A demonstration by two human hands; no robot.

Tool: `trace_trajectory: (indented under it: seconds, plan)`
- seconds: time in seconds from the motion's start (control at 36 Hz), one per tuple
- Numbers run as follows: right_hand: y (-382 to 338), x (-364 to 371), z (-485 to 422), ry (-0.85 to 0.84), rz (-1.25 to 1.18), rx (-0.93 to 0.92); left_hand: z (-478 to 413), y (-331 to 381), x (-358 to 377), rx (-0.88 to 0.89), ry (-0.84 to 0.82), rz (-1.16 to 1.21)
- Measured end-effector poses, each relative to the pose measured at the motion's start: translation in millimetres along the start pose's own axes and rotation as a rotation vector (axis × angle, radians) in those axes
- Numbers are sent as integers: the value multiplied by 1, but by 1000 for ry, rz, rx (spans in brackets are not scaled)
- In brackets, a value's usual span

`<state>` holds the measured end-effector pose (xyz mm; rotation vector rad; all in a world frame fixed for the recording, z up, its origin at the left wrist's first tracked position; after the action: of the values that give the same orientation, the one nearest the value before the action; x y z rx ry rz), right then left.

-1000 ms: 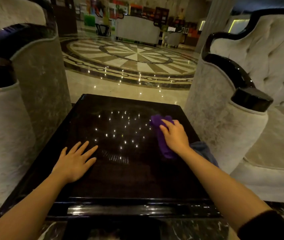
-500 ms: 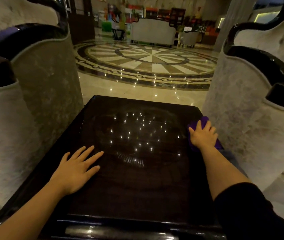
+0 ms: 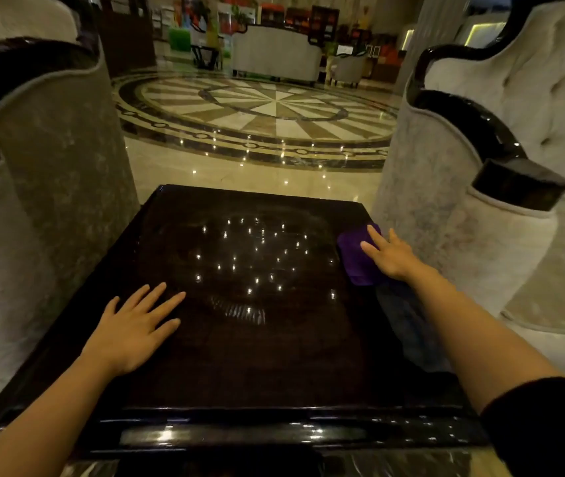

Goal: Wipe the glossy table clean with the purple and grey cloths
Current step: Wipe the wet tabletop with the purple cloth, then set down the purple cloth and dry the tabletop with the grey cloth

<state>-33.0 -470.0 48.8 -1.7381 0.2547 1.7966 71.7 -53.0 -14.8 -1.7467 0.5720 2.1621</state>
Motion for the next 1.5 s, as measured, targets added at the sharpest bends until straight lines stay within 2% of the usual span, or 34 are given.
trace_trajectory:
  seconds: [0.14, 0.44, 0.83, 1.11, 1.31, 1.5]
  plan:
    - [13, -4, 39, 18, 2, -38, 3, 0, 0, 9, -1, -13]
    - [29, 35, 104, -29, 139, -12, 5, 1, 0, 29, -7, -10]
    - [22, 53, 103, -25, 115, 58, 2, 0, 3, 44, -3, 4]
    - [-38, 68, 90, -24, 102, 5, 2, 1, 3, 58, -6, 4]
    - [-103, 87, 87, -28, 120, -144, 1, 2, 3, 65, 0, 24]
    - [-166, 108, 115, -63, 146, -402, 1, 2, 3, 69, 7, 27]
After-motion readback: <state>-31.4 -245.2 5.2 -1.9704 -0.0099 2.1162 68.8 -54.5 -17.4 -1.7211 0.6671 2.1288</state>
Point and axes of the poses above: each hand's wrist, its own z-axis away from the middle knuckle, its own x-axis out of the palm, y = z × x, the point moved 9 cm from there along -z, towards the middle knuckle, and after that the axes turned 4 degrees about -x, right-handed, at the moved point
